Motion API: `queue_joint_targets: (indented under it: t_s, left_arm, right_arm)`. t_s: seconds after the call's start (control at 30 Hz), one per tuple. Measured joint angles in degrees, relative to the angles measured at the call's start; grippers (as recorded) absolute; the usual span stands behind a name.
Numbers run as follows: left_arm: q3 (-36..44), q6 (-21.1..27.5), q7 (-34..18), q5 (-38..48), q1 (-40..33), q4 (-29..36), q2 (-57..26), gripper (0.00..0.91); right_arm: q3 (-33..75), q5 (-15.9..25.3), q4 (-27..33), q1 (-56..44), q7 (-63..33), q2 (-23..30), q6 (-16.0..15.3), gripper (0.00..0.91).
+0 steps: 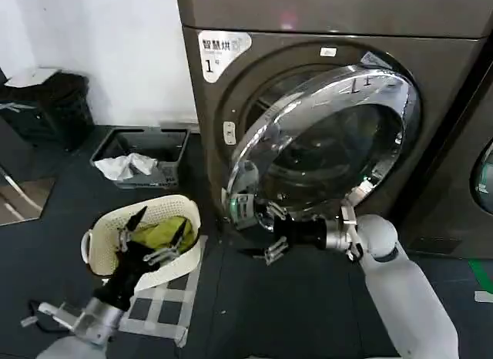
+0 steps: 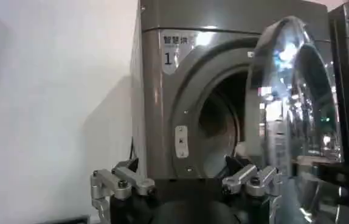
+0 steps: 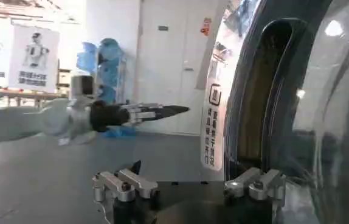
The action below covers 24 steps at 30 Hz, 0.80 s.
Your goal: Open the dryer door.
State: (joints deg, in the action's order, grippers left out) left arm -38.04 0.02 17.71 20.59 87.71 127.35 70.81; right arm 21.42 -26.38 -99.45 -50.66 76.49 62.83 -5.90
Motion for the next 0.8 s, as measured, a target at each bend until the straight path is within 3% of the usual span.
queue_joint_targets:
  t_s: [0.47, 0.8]
  left_arm:
    - [0.59, 6.40, -3.25, 7.49, -6.81, -2.05, -6.43, 0.907]
    - [4.09, 5.52, -3.10, 18.21, -14.34, -5.70, -12.32, 0.907]
  right_arm:
    - [2.37, -1.52, -3.90, -5.32, 1.60, -2.01, 1.20, 0.907]
    - [4.45, -3.31, -6.87, -9.61, 2.07, -3.67, 2.20, 0.907]
